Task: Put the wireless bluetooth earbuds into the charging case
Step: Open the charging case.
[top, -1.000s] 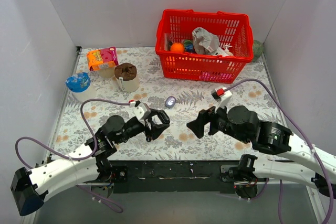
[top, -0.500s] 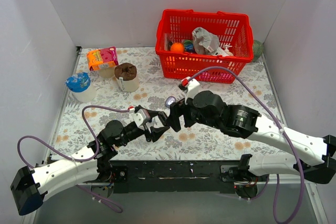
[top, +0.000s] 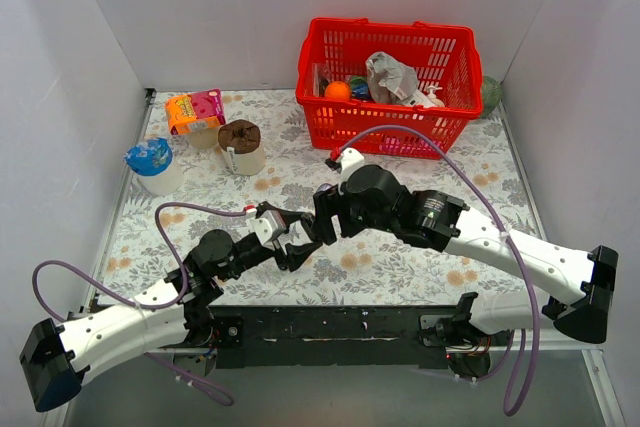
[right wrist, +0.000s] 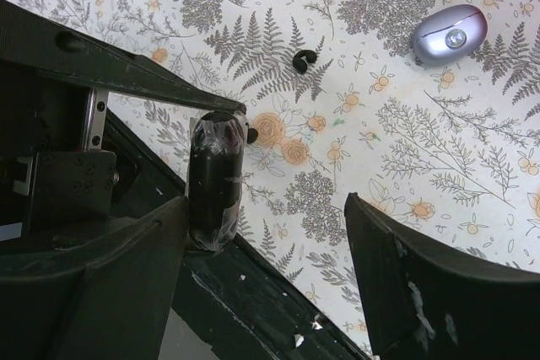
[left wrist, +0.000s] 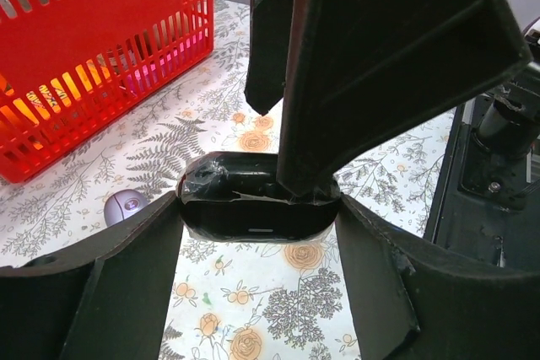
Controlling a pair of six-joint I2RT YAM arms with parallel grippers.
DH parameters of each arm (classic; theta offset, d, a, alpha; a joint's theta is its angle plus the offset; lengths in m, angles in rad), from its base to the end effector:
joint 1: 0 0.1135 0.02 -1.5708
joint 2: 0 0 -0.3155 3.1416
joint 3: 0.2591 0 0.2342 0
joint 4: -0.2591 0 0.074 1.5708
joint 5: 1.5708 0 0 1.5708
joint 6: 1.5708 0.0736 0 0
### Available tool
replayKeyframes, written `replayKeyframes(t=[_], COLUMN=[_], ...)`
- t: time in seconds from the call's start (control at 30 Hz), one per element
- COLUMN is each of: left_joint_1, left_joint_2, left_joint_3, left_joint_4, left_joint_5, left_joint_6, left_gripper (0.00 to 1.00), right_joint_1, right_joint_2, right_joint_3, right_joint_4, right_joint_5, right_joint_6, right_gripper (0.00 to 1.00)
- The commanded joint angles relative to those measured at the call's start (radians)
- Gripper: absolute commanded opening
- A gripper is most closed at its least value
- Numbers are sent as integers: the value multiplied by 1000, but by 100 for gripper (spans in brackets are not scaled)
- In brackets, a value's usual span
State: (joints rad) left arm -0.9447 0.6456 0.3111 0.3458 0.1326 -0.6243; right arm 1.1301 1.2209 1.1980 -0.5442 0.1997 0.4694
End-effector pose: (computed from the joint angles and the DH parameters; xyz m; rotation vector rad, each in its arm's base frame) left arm 0.0791 -0.1260 0.2873 0.3883 1.6793 -1.3096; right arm 0.1253 0.2315 0.3862 -0.6021 2.1305 0.7156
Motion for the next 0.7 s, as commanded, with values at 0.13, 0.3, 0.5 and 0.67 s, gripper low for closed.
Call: replayKeyframes(t=[0.13,0.3,0.5,0.67], left_joint_1=[-3,-3,-3,-3], left_joint_2=[-29,-41,-44,-55], left_joint_3=[37,39,37,34], left_joint_4=[-13,-13,-13,-7], left_joint_5=[16,7,4,-14], left_joint_6=[26,26,26,23], left_gripper=[0,0,0,0], right_joint_1=[-52,-85,-96,-130], right_joint_2=[-1,-11,-23,-37], right_joint_3=[15,-11,-23,-32], right_joint_4=[33,29,43,10], right_joint_5=[-51,-69,-82,-55], right_joint_6=[11,15,18,28], right_gripper=[80,78,77,78])
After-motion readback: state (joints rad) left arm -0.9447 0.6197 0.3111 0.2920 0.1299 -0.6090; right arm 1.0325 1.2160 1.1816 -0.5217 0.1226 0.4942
